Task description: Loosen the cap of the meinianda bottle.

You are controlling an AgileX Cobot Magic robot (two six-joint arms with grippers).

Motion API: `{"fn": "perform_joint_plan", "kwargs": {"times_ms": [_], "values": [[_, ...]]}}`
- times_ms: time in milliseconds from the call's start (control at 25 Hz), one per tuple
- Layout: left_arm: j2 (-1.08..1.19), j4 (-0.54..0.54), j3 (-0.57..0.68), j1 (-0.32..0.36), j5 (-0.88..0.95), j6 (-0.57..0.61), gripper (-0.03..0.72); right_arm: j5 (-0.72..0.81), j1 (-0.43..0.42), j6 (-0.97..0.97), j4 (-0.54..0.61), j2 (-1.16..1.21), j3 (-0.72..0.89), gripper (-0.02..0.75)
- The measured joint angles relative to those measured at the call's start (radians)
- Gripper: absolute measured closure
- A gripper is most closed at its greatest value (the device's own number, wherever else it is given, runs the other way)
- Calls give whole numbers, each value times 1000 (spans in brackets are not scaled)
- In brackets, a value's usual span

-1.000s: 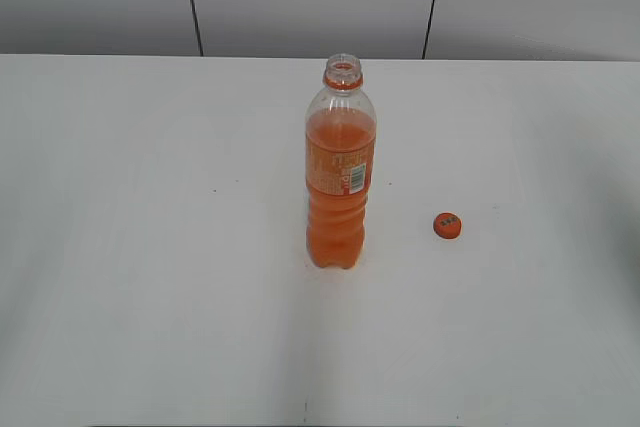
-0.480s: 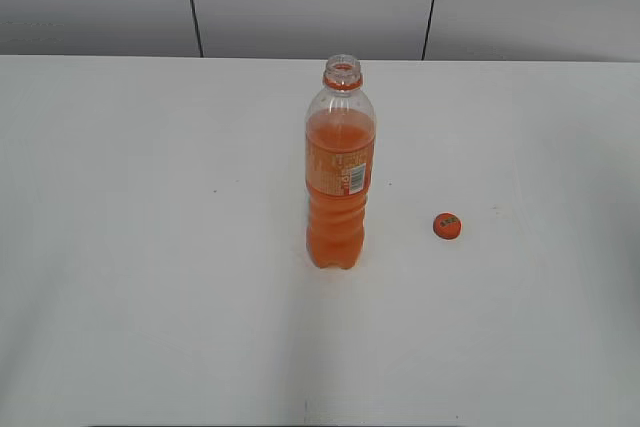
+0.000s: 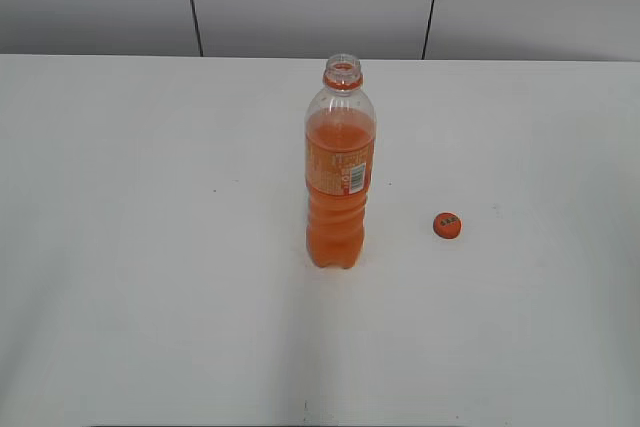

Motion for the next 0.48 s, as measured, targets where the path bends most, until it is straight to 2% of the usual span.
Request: {"fn": "perform_joint_plan", "kwargs": {"times_ms": [480], "values": [[0,0,0,0,-2,1,136,88,0,-7,28,-342,93,146]]}}
